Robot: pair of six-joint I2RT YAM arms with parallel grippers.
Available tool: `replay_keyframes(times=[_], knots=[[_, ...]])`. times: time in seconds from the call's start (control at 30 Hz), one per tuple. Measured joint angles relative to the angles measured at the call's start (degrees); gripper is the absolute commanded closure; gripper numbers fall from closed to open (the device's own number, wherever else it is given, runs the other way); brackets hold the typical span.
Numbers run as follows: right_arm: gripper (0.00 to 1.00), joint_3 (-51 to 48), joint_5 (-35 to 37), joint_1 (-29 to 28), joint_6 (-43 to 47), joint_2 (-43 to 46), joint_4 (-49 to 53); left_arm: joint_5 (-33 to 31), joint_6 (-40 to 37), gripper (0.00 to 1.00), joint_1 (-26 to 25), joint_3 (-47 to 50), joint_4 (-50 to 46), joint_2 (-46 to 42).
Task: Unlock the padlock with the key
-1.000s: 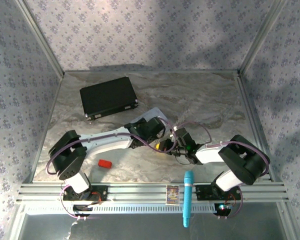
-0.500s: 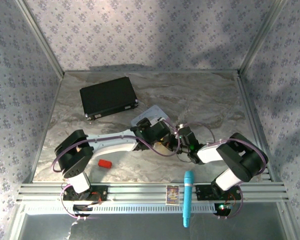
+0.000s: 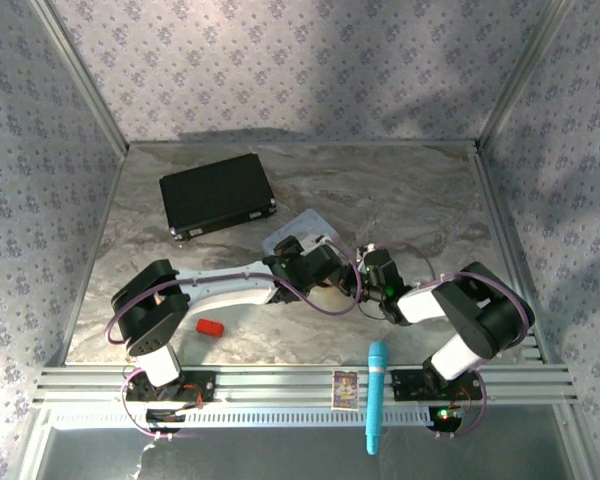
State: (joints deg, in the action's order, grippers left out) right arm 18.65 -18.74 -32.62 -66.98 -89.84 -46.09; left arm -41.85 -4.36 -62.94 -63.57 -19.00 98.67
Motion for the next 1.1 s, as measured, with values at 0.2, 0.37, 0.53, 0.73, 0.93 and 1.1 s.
replay_keyframes(times=[0.2,0.37,0.53,0.73,0.93,1.1], knots=[[1.00,0.00,-2.05,0.90,-2.71,-1.62,-2.82,-1.51,0.96,0.32,-0.74,0.50,0.85,0.07],[1.00,0.02,-3.72,2.97,-3.56,-2.73,-3.74,-2.25,1.46,0.32,-0.87,0.83,1.25,0.09],[1.00,0.17,-4.76,3.82,-2.05,-2.54,0.42,-2.82,2.43,0.31,-0.94,0.90,1.20,0.13],[1.00,0.74,-7.74,4.59,4.24,2.71,12.81,-3.28,3.45,0.30,-0.74,0.28,0.59,0.48],[1.00,4.15,-12.33,9.11,15.50,8.79,32.48,-3.98,3.54,0.25,1.90,-0.02,1.20,0.74],[1.00,8.61,-14.60,13.60,26.51,10.80,49.16,-4.02,2.93,0.17,4.92,0.11,1.46,0.07]])
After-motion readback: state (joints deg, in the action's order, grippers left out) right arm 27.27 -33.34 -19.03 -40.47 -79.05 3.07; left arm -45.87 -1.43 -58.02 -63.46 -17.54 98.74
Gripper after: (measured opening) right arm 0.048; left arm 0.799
